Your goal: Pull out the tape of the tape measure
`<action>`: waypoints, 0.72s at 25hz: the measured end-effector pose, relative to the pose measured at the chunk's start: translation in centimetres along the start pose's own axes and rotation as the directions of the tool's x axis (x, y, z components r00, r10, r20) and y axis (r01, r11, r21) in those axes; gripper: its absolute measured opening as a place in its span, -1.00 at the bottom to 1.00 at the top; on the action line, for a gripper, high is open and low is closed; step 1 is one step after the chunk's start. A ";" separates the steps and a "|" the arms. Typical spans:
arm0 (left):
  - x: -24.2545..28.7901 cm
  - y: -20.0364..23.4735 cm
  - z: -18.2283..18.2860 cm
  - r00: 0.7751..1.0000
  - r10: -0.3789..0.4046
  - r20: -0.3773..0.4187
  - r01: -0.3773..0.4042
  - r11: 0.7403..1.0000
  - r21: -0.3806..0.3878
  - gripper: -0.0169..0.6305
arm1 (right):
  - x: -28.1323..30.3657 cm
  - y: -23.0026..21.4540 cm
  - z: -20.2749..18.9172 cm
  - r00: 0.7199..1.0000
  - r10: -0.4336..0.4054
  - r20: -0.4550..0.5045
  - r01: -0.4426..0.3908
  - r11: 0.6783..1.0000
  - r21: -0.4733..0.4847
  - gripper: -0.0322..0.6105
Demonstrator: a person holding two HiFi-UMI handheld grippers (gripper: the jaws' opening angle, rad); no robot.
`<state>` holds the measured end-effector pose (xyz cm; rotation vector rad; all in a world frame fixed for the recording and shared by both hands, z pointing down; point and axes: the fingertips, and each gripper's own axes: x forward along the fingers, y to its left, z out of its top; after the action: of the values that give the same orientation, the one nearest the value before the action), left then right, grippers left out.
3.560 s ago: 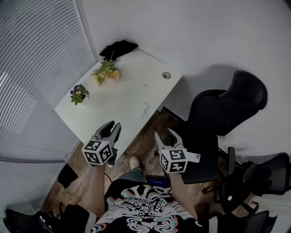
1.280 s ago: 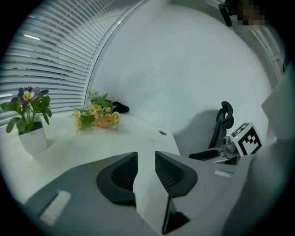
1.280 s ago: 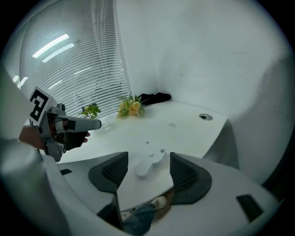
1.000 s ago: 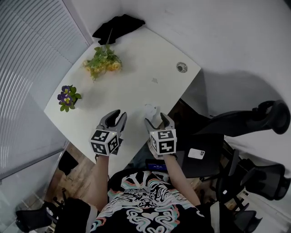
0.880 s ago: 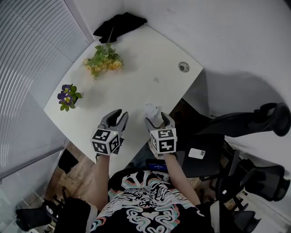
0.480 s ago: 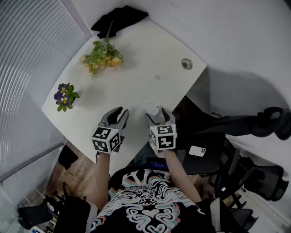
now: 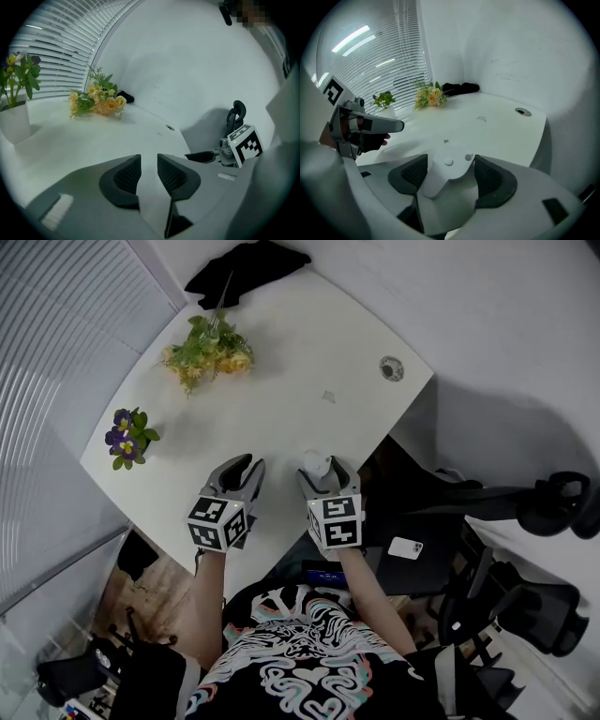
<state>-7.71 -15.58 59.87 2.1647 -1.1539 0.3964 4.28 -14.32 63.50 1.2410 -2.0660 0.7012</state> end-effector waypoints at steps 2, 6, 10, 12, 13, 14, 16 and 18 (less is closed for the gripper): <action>0.1 0.1 0.0 1.000 0.002 0.000 -0.002 1.000 -0.004 -0.61 | 0.1 0.0 0.1 1.000 0.008 0.000 -0.008 1.000 -0.008 0.07; 0.2 0.2 -0.2 1.000 0.003 0.000 -0.003 1.000 -0.007 -0.62 | 0.1 0.0 0.2 1.000 0.025 -0.002 -0.025 1.000 -0.013 0.04; 0.2 0.1 -0.3 1.000 0.000 0.000 0.000 1.000 -0.006 -0.62 | 0.1 -0.2 0.3 0.999 0.042 -0.003 -0.042 0.999 -0.004 -0.01; 0.1 0.1 -0.4 1.000 -0.001 -0.001 0.001 1.000 -0.005 -0.62 | 0.1 -0.3 0.3 0.999 0.050 -0.006 -0.050 0.999 0.005 -0.04; 0.1 0.0 -0.4 1.000 -0.002 -0.002 0.002 1.000 -0.005 -0.62 | 0.1 -0.3 0.3 0.999 0.053 -0.007 -0.053 0.999 0.010 -0.05; 0.1 0.0 -0.4 1.000 -0.002 -0.002 0.002 1.000 -0.003 -0.62 | 0.0 -0.4 0.3 0.998 0.056 -0.009 -0.056 0.998 0.016 -0.06; 0.0 0.0 -0.4 1.000 -0.003 -0.002 0.003 1.000 -0.002 -0.63 | 0.0 -0.4 0.4 0.998 0.058 -0.011 -0.058 0.998 0.023 -0.08; -0.1 -0.1 -0.4 1.000 -0.003 -0.002 0.003 1.000 -0.001 -0.63 | 0.0 -0.4 0.4 0.998 0.057 -0.010 -0.056 0.998 0.024 -0.09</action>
<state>-7.68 -15.28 60.09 2.1651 -1.1489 0.3965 4.59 -14.74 63.30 1.1930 -2.0964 0.7581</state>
